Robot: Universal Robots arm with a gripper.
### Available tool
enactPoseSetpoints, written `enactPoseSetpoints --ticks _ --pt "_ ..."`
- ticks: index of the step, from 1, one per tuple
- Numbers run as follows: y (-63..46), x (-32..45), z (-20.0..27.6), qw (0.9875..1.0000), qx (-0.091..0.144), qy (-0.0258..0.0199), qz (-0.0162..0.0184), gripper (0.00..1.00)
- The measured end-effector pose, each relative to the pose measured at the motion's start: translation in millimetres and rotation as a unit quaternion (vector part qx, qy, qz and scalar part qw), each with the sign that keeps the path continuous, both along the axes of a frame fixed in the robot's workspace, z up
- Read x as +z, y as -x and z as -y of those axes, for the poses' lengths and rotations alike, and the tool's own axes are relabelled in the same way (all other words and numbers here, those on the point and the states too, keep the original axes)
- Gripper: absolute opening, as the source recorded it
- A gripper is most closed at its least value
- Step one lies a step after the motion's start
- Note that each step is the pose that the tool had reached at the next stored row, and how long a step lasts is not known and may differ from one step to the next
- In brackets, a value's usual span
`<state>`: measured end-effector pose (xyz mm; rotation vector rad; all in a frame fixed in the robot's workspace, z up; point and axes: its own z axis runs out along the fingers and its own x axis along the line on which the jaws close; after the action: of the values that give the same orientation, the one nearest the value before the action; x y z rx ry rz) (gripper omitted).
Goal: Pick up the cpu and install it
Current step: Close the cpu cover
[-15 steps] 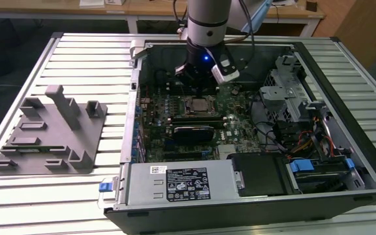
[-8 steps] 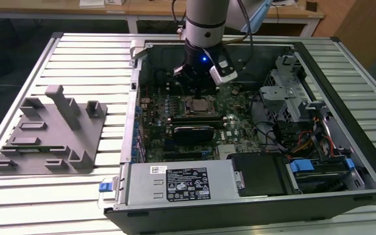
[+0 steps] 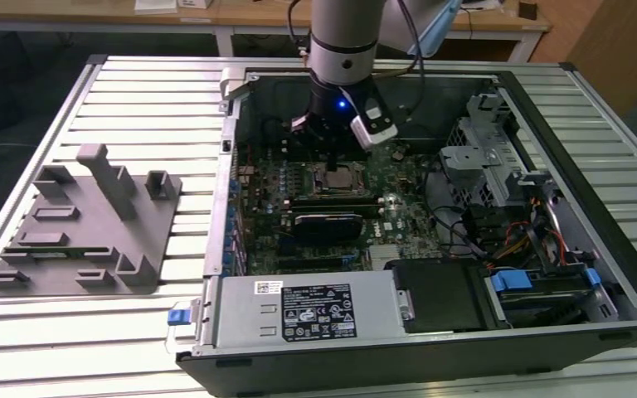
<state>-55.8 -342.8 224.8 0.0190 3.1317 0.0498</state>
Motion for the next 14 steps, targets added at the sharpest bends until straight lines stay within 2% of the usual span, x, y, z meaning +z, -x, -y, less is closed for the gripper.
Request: enactPoseSetpoints --ticks 14 --pt "7.1 -13.8 0.6 1.0000 0.000 0.0000 0.0000 0.11"
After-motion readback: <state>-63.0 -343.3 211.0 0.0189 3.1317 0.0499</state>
